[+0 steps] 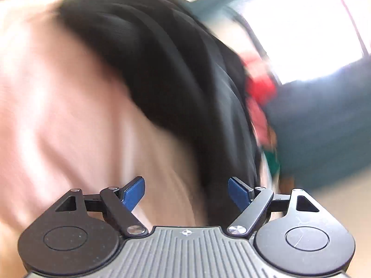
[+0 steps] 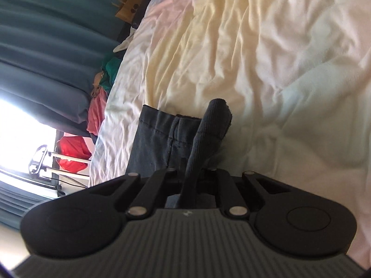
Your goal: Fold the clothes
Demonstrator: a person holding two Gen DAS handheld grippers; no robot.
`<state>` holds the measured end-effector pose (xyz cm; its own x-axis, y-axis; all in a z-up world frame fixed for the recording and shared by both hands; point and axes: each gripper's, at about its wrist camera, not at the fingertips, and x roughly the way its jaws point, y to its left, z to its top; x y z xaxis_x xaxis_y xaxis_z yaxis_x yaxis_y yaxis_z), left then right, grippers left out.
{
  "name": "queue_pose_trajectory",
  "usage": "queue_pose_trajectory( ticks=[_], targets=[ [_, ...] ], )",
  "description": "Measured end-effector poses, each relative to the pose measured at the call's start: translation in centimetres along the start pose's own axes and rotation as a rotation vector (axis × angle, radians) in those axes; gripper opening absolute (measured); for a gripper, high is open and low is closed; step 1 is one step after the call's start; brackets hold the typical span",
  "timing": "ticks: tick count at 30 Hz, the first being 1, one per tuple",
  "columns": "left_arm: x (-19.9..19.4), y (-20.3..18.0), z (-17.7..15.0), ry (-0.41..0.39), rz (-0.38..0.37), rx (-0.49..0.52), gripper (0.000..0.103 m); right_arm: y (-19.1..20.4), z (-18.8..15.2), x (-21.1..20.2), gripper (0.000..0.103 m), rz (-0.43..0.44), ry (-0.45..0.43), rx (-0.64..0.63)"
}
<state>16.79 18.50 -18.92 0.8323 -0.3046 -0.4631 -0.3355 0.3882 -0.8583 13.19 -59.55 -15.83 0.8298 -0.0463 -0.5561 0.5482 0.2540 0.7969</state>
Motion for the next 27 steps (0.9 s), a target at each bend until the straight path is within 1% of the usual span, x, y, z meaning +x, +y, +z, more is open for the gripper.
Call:
queue_pose_trajectory(
  ticks=[2,5,6,7,9,11,12,13,15,17,19,22,23,24,27],
  targets=[
    [0.5,1.8,2.3,-0.022,-0.042,-0.144,0.077,-0.1,0.0,0.2,0.008,0.005,-0.003,0.001],
    [0.5,2.6,4.4,-0.08,-0.051,-0.252,0.073,-0.2,0.0,0.5,0.008,0.009,-0.013,-0.01],
    [0.4,2.7,4.9,-0.107,-0.04,-0.27,0.069,-0.1,0.0,0.6,0.008,0.012,-0.022,-0.017],
    [0.2,2.9,5.3,-0.127,-0.026,-0.277,0.062,0.1,0.0,0.7,0.008,0.013,-0.03,-0.025],
    [0.0,3.2,5.9,-0.164,0.001,-0.289,0.052,0.6,-0.1,1.1,0.008,0.011,-0.047,-0.044],
    [0.0,3.6,6.6,-0.157,0.008,-0.318,0.048,1.1,-0.2,1.4,0.008,0.009,-0.063,-0.065],
    [-0.1,3.5,6.8,-0.156,0.02,-0.324,0.042,1.2,-0.2,1.5,0.008,0.005,-0.069,-0.075],
    [-0.4,3.0,6.9,-0.158,0.037,-0.296,0.034,1.4,-0.3,1.6,0.008,0.0,-0.074,-0.084],
    [-1.0,0.7,7.3,-0.185,0.129,-0.096,0.022,1.5,-0.2,1.8,0.008,-0.005,-0.079,-0.089],
    [-2.3,-1.0,7.6,-0.233,0.179,0.006,0.018,1.4,-0.2,1.8,0.008,-0.003,-0.081,-0.085],
    [-3.6,-2.7,7.6,-0.275,0.204,0.039,0.013,1.4,-0.1,1.7,0.008,0.0,-0.086,-0.081],
    [-6.6,-5.6,7.9,-0.354,0.226,0.09,0.011,1.2,0.2,1.3,0.008,0.011,-0.089,-0.062],
    [-7.7,-6.4,8.1,-0.368,0.223,0.1,0.01,1.0,0.3,1.2,0.008,0.015,-0.087,-0.051],
    [-8.4,-7.2,8.3,-0.369,0.221,0.106,0.01,0.8,0.3,1.0,0.008,0.02,-0.084,-0.036],
    [-11.5,-9.2,8.8,-0.334,0.225,0.124,0.01,0.3,0.4,0.4,0.008,0.028,-0.079,-0.011]
  ],
)
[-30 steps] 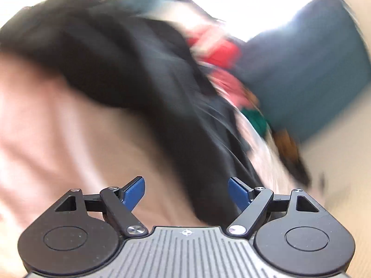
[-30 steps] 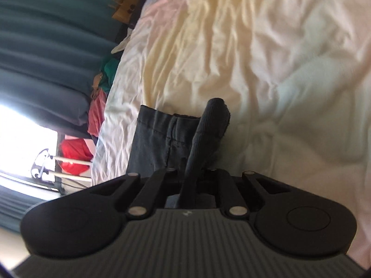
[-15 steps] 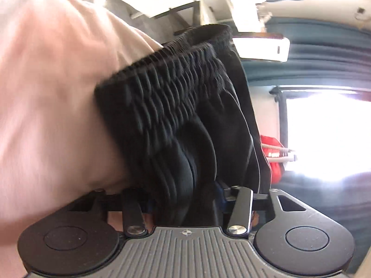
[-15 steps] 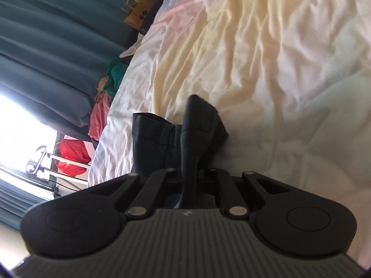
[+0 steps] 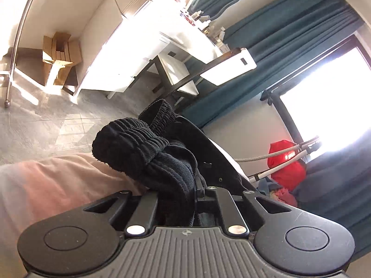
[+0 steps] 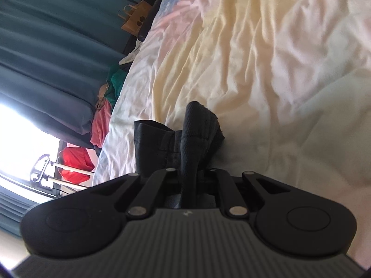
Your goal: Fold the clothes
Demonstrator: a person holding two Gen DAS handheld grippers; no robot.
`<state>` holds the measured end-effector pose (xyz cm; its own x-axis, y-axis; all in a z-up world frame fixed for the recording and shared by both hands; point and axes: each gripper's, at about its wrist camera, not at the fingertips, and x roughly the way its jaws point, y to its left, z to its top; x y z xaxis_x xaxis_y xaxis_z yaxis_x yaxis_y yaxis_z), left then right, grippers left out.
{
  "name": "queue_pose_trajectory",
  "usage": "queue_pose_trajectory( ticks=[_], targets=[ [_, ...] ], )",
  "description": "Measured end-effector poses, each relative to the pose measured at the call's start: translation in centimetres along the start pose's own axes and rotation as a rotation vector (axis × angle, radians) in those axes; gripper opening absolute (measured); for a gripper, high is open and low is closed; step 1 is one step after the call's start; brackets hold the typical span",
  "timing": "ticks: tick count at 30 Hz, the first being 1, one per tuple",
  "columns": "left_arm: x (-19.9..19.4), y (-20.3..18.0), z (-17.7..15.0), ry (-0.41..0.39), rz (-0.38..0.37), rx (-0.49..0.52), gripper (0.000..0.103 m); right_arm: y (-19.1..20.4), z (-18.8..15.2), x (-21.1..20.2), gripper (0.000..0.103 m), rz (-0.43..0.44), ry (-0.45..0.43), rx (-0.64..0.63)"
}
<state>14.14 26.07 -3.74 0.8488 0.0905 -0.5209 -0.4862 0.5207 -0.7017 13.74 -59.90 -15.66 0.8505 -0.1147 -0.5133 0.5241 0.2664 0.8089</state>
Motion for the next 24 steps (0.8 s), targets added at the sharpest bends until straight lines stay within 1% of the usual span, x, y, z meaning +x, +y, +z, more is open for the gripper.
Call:
queue_pose_trajectory(
  ticks=[2,4,5,7,8,9,11,13,14,16,19,20,22,24],
  targets=[
    [-1.6,-0.6,1.1,0.006,-0.011,0.012,0.01,-0.1,0.4,-0.9,0.007,0.027,-0.023,0.006],
    [-2.8,-0.8,2.4,0.014,-0.017,0.029,0.01,0.3,0.7,-2.2,0.007,0.06,-0.071,-0.012],
    [-2.9,0.1,3.9,0.025,-0.012,0.032,0.01,0.6,0.7,-2.8,0.007,0.058,-0.088,-0.029],
    [-2.6,1.5,4.8,0.058,0.018,0.02,0.01,1.2,0.7,-4.0,0.007,0.036,-0.113,-0.066],
    [-2.4,2.1,5.1,0.076,0.034,0.014,0.01,1.3,0.6,-4.4,0.007,0.009,-0.119,-0.078],
    [-2.4,2.9,4.9,0.091,0.049,0.009,0.011,1.1,0.4,-4.6,0.007,-0.032,-0.117,-0.085],
    [-1.5,5.6,4.4,0.124,0.093,0.013,0.012,0.6,-0.1,-4.7,0.007,-0.12,-0.11,-0.102],
    [-0.5,8.5,3.3,0.155,0.133,0.012,0.014,-0.3,-0.9,-3.7,0.007,-0.222,-0.071,-0.132],
    [0.1,9.9,2.8,0.171,0.153,0.005,0.015,-1.0,-1.1,-3.4,0.008,-0.237,-0.055,-0.123],
    [1.4,12.5,1.7,0.202,0.193,-0.008,0.016,-1.8,-1.3,-3.0,0.008,-0.236,-0.04,-0.121],
    [1.8,13.8,0.9,0.197,0.183,0.02,0.018,-1.3,-1.8,-2.5,0.008,-0.256,-0.033,-0.219],
    [1.7,13.6,0.7,0.193,0.183,0.045,0.019,-1.2,-1.8,-2.6,0.011,-0.261,-0.035,-0.229],
    [1.5,12.7,0.6,0.197,0.187,0.107,0.024,-1.0,-1.8,-2.8,0.013,-0.268,-0.041,-0.204],
    [0.9,11.6,0.5,0.202,0.186,0.169,0.03,-0.6,-1.7,-3.1,0.019,-0.282,-0.049,-0.185]
  ],
)
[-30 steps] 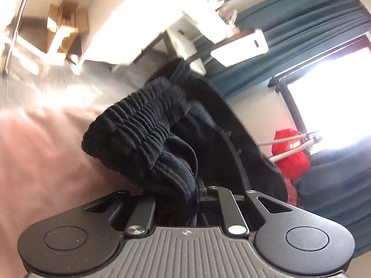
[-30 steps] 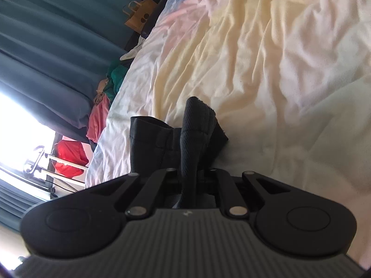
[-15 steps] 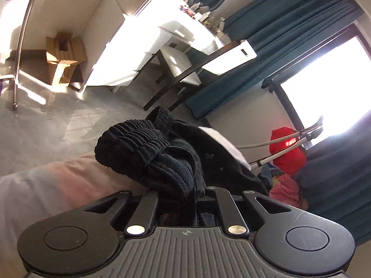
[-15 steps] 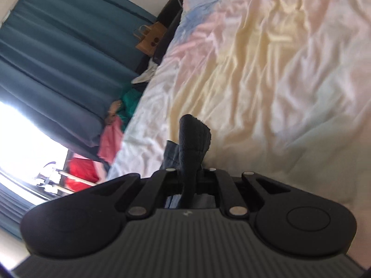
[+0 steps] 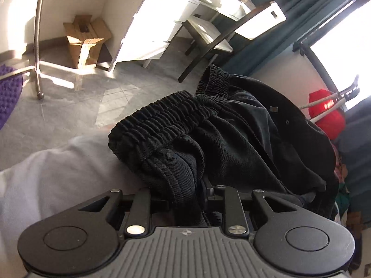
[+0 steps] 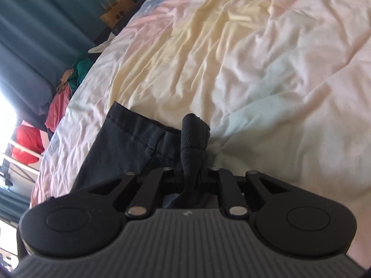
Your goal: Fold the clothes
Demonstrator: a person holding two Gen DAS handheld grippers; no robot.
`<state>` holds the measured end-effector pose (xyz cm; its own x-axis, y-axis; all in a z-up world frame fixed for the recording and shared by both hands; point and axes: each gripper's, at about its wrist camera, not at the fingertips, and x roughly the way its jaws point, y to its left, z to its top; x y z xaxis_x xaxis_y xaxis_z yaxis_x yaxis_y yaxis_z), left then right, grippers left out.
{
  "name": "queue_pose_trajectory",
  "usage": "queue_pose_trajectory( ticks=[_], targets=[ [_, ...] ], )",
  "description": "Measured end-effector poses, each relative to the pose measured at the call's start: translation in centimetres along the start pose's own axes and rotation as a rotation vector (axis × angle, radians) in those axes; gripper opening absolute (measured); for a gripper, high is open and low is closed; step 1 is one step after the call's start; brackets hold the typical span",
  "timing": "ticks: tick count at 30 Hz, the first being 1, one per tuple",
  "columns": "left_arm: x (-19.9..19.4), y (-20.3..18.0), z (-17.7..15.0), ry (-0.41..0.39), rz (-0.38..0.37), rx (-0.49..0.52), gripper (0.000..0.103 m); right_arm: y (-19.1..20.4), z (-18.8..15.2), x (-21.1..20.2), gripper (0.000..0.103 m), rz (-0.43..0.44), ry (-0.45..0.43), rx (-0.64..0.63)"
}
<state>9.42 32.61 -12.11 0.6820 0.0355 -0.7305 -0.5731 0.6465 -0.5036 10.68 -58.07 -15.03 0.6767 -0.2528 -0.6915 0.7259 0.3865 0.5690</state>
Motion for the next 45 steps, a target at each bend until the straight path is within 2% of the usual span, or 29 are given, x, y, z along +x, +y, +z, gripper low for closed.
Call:
queue_pose_trajectory(
  ticks=[1,2,3,4,5,7,10,14,19,25,30,35,38,41,45],
  targets=[
    [-0.6,-0.5,-0.1,-0.003,0.0,0.031,0.036,0.3,0.1,-0.4,0.026,-0.013,-0.009,-0.005],
    [-1.2,-1.0,-0.3,-0.011,0.011,0.065,0.041,0.6,0.2,-0.8,0.038,-0.023,-0.022,-0.018],
    [-1.8,-1.5,-0.6,-0.02,0.026,0.099,0.057,1.0,0.2,-1.5,0.046,-0.029,-0.048,-0.038],
    [-2.4,-2.0,-0.8,-0.028,0.041,0.133,0.071,1.4,0.2,-2.3,0.065,-0.033,-0.081,-0.056],
    [-3.0,-2.5,-1.1,-0.035,0.053,0.168,0.077,1.7,0.2,-3.1,0.077,-0.037,-0.113,-0.074],
    [-4.2,-3.7,-2.1,-0.065,0.074,0.252,0.091,2.8,0.1,-4.6,0.08,-0.022,-0.158,-0.123],
    [-6.2,-5.9,-3.7,-0.13,0.083,0.391,0.101,4.6,-0.3,-7.1,0.08,0.035,-0.209,-0.214],
    [-8.4,-9.0,-6.2,-0.186,0.044,0.518,0.102,7.5,-2.4,-11.1,0.08,0.182,-0.243,-0.387],
    [-10.0,-13.7,-10.7,-0.225,-0.052,0.614,0.102,10.8,-6.1,-15.9,0.079,0.41,-0.202,-0.556],
    [-11.4,-20.2,-17.4,-0.289,-0.162,0.787,0.102,12.7,-11.4,-20.0,0.079,0.595,-0.203,-0.738],
    [-11.8,-25.0,-22.0,-0.318,-0.227,0.907,0.102,13.0,-14.5,-20.2,0.079,0.617,-0.159,-0.788],
    [-9.8,-27.0,-24.3,-0.335,-0.279,0.929,0.102,13.3,-16.1,-20.1,0.079,0.628,-0.14,-0.802],
    [-7.8,-25.7,-25.1,-0.416,-0.251,0.9,0.102,13.1,-16.5,-19.7,0.079,0.617,-0.135,-0.798],
    [-5.9,-24.0,-25.0,-0.432,-0.213,0.843,0.102,13.0,-16.7,-19.2,0.079,0.607,-0.126,-0.788],
    [-5.0,-23.0,-24.5,-0.459,-0.167,0.849,0.102,13.5,-16.7,-17.8,0.08,0.634,-0.033,-0.734]
  ],
)
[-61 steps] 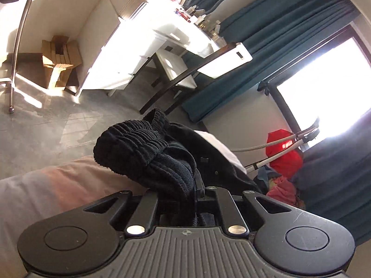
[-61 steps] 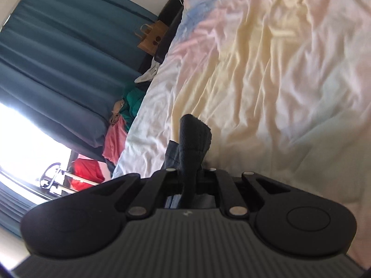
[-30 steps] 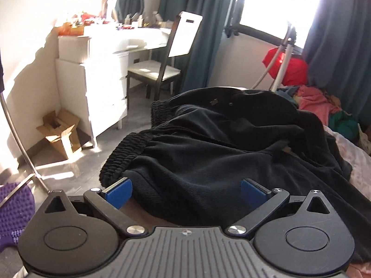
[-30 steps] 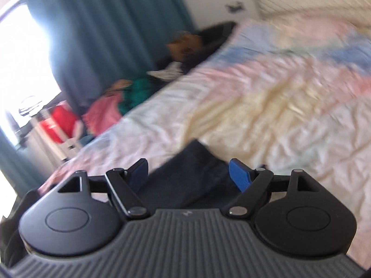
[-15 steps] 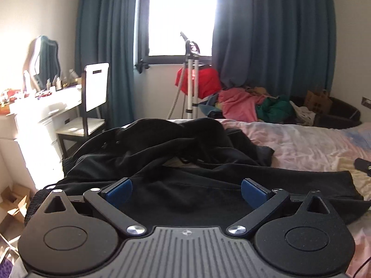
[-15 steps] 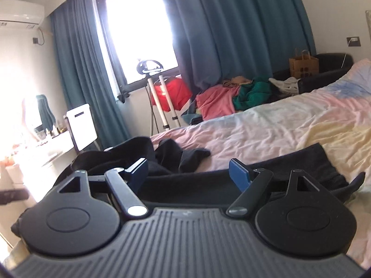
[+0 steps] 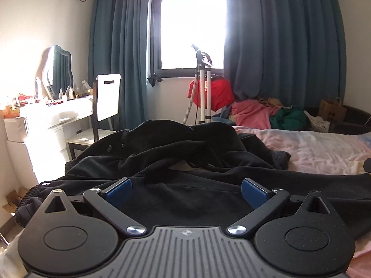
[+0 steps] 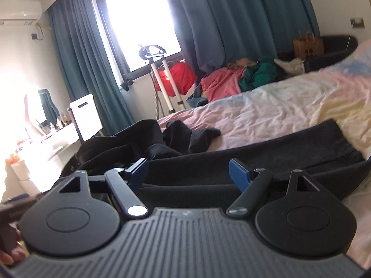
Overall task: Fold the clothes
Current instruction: 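Release the fabric with the left gripper while the right gripper regrasps a leg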
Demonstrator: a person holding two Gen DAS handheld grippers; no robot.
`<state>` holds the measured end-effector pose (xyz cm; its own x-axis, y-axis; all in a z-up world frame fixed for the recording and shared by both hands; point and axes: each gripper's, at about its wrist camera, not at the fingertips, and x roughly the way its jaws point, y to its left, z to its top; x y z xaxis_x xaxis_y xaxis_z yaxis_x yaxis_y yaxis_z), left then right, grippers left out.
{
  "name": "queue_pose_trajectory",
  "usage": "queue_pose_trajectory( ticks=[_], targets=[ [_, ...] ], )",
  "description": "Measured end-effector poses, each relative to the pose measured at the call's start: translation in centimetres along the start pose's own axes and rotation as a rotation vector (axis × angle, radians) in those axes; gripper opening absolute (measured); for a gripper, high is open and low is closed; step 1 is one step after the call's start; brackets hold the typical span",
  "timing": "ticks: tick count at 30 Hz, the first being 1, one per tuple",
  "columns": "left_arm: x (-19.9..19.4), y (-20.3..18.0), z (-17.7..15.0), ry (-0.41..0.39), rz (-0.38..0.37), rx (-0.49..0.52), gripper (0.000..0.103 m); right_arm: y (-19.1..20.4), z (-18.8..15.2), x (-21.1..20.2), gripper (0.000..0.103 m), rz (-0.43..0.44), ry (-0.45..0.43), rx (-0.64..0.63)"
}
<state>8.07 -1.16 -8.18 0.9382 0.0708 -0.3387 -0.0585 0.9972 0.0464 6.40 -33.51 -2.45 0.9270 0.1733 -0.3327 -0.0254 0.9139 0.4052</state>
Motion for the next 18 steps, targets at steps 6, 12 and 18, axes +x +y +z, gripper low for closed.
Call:
queue_pose_trajectory(
  ticks=[6,12,18],
  targets=[
    [1.5,0.8,-1.1,-0.022,0.014,-0.02,0.103,-3.1,3.3,9.4,0.08,0.128,0.165,0.354],
    [4.6,0.5,-2.6,-0.015,0.019,0.112,0.103,-4.8,5.2,22.6,0.08,0.08,0.248,0.509],
    [9.9,2.3,-4.5,0.027,0.007,0.036,0.103,-5.7,5.2,33.2,0.075,-0.086,0.251,0.429]
  ],
)
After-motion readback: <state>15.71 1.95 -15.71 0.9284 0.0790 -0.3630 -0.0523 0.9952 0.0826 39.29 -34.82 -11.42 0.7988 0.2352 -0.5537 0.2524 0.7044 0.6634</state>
